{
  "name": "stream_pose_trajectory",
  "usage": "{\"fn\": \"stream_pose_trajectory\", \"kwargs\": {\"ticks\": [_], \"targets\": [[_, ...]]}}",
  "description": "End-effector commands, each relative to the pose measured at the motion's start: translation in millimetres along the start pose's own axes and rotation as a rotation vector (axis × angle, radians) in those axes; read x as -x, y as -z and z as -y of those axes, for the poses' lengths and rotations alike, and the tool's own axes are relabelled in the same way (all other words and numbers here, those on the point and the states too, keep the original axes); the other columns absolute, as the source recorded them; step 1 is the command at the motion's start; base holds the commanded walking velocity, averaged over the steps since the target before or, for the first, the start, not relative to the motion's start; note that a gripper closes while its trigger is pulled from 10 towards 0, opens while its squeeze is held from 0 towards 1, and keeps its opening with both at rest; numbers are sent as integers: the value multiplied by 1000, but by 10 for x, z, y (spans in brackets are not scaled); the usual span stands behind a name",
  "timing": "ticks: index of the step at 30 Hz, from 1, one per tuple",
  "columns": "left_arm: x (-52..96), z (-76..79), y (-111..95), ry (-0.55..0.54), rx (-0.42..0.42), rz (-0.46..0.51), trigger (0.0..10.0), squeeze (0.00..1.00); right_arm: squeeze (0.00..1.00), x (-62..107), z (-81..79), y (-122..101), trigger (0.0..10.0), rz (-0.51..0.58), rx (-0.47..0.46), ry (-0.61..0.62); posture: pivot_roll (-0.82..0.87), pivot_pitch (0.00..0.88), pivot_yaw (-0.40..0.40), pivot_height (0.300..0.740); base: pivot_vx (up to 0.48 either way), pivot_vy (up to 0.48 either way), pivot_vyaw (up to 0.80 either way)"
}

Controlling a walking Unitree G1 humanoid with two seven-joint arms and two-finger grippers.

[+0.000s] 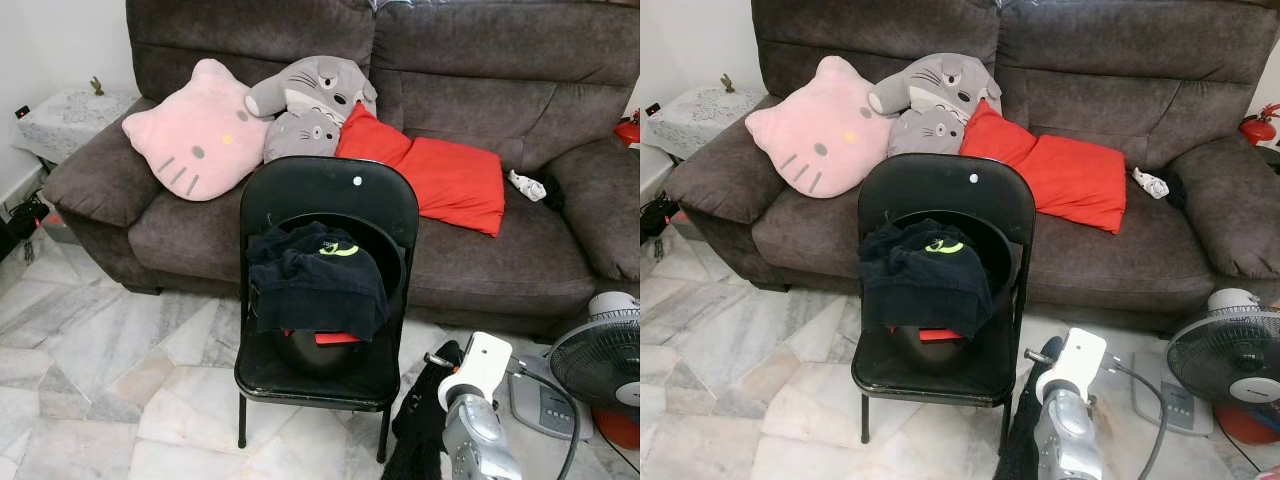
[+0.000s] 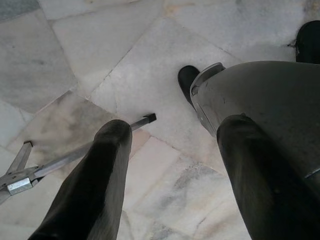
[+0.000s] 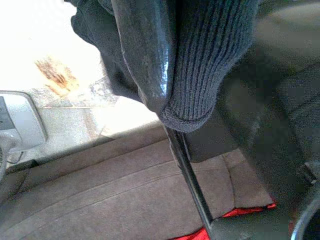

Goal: Hang hanger

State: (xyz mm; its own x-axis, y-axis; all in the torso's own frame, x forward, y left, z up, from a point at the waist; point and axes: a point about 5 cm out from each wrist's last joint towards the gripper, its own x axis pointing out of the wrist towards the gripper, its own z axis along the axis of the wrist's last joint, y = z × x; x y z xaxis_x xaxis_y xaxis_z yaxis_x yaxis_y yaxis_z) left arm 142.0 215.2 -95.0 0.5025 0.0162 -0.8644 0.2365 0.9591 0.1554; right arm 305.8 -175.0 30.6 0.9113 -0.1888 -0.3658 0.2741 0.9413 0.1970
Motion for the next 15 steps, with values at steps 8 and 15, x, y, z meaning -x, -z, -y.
{"fn": "stream_pose_trajectory", "kwargs": {"ticks": [8, 15], "targets": [[13, 161, 133, 55, -8, -49, 10000, 0, 0, 9, -53, 79, 10000, -13, 69, -57, -50, 99, -37, 740, 0, 0, 308], [14, 167, 140, 56, -10, -51, 10000, 0, 0, 3, -63, 87, 10000, -17, 71, -70, -53, 92, -39, 740, 0, 0, 788]]}}
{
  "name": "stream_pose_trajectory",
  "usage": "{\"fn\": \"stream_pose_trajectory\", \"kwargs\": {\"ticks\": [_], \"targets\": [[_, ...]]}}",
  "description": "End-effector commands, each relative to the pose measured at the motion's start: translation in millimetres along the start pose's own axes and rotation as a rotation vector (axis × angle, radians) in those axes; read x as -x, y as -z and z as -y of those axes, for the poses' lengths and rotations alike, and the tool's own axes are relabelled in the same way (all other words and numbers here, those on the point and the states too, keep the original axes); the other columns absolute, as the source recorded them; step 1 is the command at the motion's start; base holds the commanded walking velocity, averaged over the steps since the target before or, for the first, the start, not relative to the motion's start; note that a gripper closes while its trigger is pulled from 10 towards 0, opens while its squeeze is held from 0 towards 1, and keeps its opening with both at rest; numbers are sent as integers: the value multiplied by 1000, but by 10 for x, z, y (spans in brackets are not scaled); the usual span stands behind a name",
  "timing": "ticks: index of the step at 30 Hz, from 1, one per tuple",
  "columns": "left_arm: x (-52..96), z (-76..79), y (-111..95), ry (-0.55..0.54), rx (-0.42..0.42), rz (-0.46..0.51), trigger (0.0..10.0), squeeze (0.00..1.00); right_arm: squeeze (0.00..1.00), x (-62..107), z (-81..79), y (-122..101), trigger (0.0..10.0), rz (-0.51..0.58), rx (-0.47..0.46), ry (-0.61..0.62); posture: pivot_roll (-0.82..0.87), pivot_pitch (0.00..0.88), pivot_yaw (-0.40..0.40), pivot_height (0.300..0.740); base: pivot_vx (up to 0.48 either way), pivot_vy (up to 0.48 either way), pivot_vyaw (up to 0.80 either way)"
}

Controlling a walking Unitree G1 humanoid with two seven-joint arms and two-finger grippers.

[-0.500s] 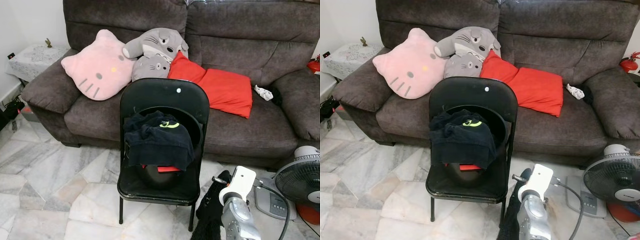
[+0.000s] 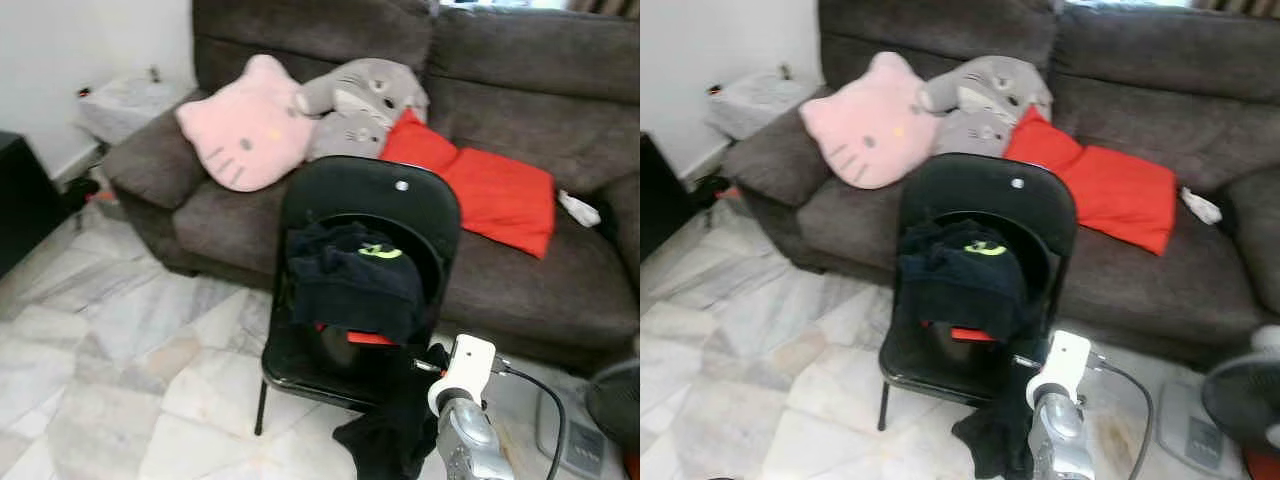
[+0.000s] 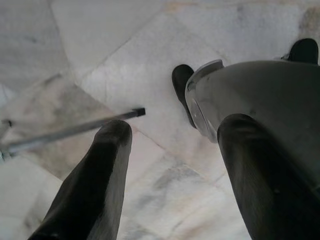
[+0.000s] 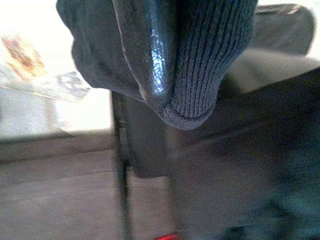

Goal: Hang hanger

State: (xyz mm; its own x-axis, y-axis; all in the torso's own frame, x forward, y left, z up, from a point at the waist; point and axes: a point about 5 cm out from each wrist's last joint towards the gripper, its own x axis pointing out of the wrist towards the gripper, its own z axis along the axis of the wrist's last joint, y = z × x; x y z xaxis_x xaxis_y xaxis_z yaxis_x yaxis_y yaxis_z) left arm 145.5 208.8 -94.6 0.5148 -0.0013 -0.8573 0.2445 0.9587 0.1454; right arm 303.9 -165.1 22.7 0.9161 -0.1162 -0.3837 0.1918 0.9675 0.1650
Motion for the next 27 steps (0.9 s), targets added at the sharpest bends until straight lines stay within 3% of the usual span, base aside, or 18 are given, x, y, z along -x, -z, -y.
{"fn": "stream_pose_trajectory", "kwargs": {"ticks": [1, 9, 15, 17, 23, 27], "targets": [[30, 117, 188, 43, -7, -69, 10000, 0, 0, -4, 11, -19, 10000, 16, 8, -3, -53, 93, -39, 740, 0, 0, 794], [27, 114, 178, 41, -5, -66, 10000, 0, 0, -8, -9, 2, 10000, 5, 10, -15, -55, 105, -41, 740, 0, 0, 794], [25, 111, 167, 41, -3, -64, 10000, 0, 0, 14, -104, 109, 10000, -55, 41, -108, -58, 112, -40, 740, 0, 0, 794], [24, 107, 162, 41, -3, -62, 10000, 0, 0, 49, -204, 235, 10000, -130, 108, -211, -61, 116, -40, 740, 0, 0, 675], [22, 105, 156, 44, -4, -62, 10000, 0, 0, 150, -200, 543, 10000, -287, 234, -290, -60, 120, -41, 740, 0, 0, 0], [21, 103, 153, 43, -2, -62, 10000, 0, 0, 142, -201, 508, 10000, -252, 241, -307, -61, 121, -41, 740, 0, 0, 0]]}}
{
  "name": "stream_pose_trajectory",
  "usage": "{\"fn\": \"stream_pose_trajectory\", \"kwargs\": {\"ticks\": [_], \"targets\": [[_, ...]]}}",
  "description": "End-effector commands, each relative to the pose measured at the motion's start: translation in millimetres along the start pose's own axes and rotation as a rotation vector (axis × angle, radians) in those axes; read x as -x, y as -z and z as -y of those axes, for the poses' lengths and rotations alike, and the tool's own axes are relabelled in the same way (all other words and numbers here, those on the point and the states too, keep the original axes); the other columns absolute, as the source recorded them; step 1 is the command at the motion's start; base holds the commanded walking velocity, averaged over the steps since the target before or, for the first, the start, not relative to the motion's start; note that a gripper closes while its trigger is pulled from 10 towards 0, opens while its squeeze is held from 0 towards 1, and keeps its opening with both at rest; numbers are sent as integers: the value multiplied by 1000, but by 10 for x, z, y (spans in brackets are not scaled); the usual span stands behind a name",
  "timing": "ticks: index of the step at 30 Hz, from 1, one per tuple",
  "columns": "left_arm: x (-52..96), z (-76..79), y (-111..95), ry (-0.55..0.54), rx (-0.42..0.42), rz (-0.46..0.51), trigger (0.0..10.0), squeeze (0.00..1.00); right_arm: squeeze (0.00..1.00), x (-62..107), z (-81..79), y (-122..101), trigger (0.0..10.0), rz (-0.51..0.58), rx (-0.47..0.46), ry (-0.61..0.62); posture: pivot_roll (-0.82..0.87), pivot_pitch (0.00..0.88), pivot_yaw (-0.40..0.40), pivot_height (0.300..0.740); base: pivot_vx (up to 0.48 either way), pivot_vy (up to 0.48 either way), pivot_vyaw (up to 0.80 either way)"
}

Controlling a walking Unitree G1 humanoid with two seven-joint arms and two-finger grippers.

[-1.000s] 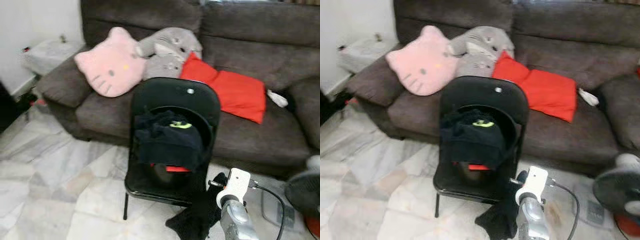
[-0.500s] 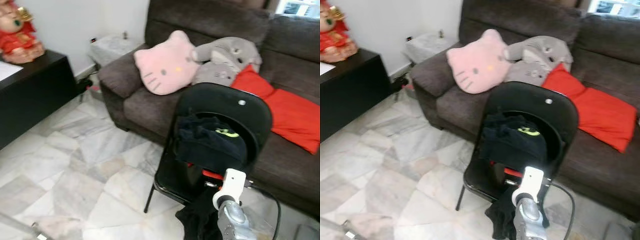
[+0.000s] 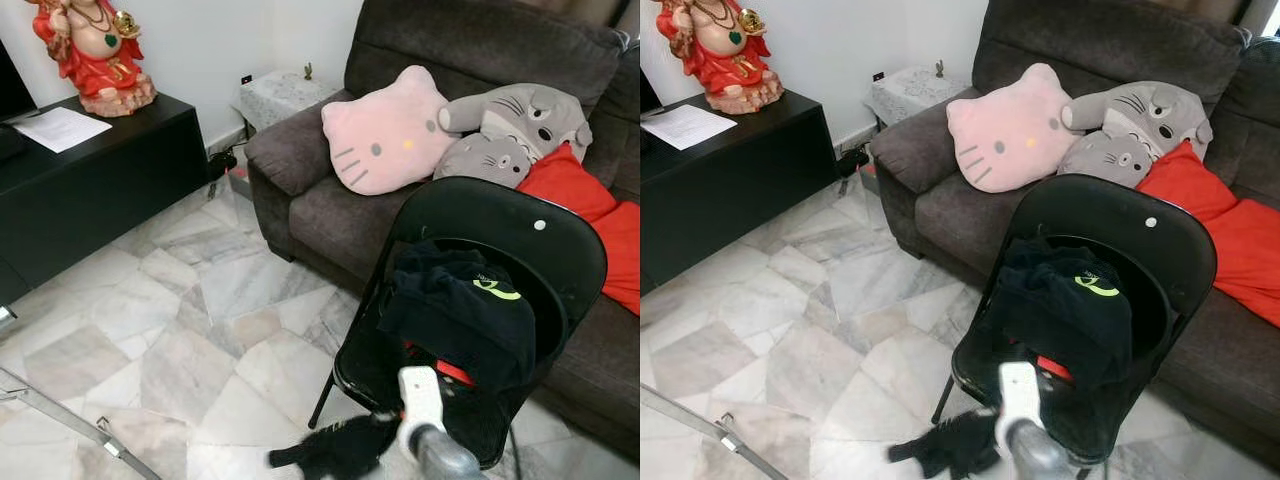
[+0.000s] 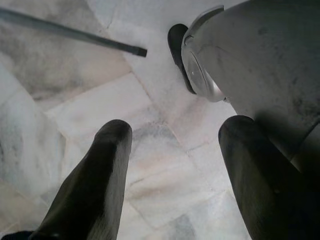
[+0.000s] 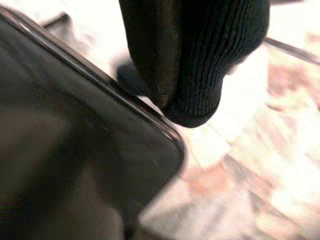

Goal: Hang hanger

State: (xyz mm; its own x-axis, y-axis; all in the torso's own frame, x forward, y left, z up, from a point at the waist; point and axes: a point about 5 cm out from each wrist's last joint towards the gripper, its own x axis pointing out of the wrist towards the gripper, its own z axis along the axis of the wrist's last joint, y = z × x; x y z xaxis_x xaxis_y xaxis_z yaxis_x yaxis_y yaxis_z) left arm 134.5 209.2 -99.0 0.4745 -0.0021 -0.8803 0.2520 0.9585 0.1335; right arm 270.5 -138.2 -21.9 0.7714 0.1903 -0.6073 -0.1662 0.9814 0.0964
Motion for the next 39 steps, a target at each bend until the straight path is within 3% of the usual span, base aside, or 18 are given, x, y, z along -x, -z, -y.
{"fn": "stream_pose_trajectory", "kwargs": {"ticks": [1, 8, 20, 35, 39], "targets": [[-1, 73, 39, 28, -2, -18, 10000, 0, 0, -14, -51, -107, 10000, 60, 12, -25, -61, 121, -41, 740, 0, 0, 0], [-1, 69, 37, 26, 0, -17, 10000, 0, 0, -17, 8, -227, 10000, 107, 51, -14, -59, 121, -42, 740, 0, 0, 720], [1, 55, 48, 21, -4, -25, 10000, 0, 0, -21, 15, -218, 10000, 111, 68, -16, -52, 123, -32, 740, 0, 0, 800], [-5, 58, 28, 13, 7, -23, 10000, 0, 0, -41, 41, -247, 10000, 108, 62, -4, -31, 93, -35, 740, 0, 0, 800], [-10, 44, 3, 7, 9, -21, 10000, 0, 0, -52, 41, -273, 10000, 116, 16, 4, -29, 68, -32, 740, 0, 0, 200]]}}
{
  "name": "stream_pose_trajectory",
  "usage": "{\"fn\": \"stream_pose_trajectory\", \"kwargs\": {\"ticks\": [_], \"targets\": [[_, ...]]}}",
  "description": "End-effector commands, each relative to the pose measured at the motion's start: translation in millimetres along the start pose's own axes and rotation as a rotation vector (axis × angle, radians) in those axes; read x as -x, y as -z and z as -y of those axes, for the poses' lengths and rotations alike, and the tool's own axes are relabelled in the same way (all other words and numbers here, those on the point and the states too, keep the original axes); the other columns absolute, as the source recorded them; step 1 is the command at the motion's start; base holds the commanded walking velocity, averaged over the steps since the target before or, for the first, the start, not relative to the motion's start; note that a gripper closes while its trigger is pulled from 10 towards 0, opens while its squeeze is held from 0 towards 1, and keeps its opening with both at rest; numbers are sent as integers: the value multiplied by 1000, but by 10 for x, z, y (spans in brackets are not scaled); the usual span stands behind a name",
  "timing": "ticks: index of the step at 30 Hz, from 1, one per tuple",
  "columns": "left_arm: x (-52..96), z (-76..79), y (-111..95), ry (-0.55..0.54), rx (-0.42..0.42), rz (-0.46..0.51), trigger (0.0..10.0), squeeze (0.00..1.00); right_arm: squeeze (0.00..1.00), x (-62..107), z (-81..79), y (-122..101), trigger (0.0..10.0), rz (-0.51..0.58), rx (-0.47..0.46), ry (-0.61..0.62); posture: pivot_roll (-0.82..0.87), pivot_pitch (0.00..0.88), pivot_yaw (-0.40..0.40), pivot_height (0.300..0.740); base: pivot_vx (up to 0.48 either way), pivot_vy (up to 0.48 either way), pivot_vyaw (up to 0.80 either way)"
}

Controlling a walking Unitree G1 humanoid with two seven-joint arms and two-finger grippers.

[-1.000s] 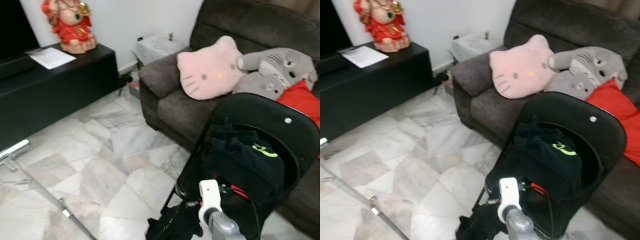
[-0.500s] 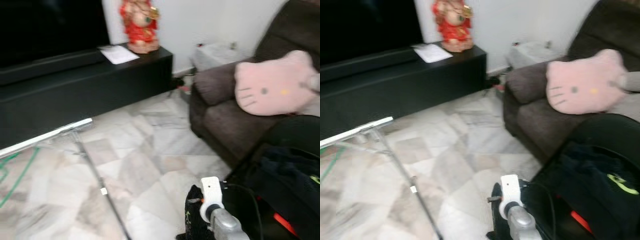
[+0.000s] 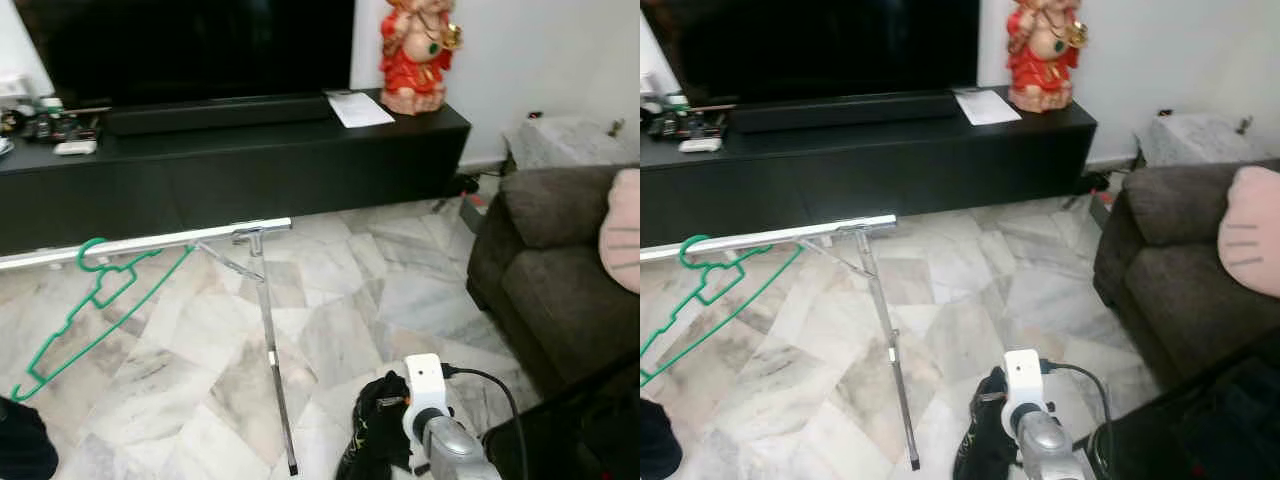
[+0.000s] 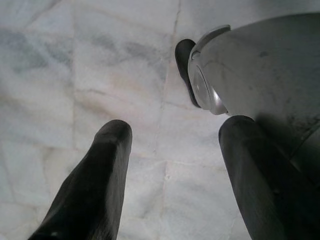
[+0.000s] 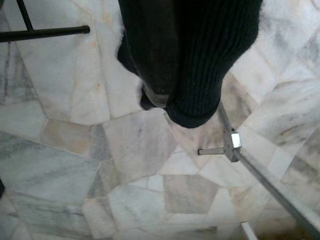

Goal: Hang hanger

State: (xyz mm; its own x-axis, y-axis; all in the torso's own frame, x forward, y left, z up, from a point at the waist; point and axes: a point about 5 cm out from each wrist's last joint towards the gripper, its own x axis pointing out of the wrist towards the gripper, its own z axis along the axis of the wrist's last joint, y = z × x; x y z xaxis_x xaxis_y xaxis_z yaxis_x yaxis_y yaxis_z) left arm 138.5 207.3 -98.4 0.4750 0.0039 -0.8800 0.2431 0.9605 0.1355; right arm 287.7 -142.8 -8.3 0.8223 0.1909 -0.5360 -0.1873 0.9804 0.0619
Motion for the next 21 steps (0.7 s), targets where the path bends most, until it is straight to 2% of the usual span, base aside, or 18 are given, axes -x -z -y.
{"fn": "stream_pose_trajectory", "kwargs": {"ticks": [1, 7, 21], "targets": [[2, 33, 39, 12, 1, -19, 10000, 0, 0, -19, -14, -68, 10000, 30, -31, 6, -28, 63, -32, 740, 0, 0, 0], [-11, 0, -25, -2, 7, -14, 10000, 0, 0, -35, 40, -116, 10000, 36, -48, 29, -22, 0, -22, 740, 0, 0, 0], [-27, -2, -100, -12, 2, -4, 10000, 0, 0, -3, 232, -105, 10000, 33, -50, 84, -34, 0, -17, 740, 0, 272, 0]]}}
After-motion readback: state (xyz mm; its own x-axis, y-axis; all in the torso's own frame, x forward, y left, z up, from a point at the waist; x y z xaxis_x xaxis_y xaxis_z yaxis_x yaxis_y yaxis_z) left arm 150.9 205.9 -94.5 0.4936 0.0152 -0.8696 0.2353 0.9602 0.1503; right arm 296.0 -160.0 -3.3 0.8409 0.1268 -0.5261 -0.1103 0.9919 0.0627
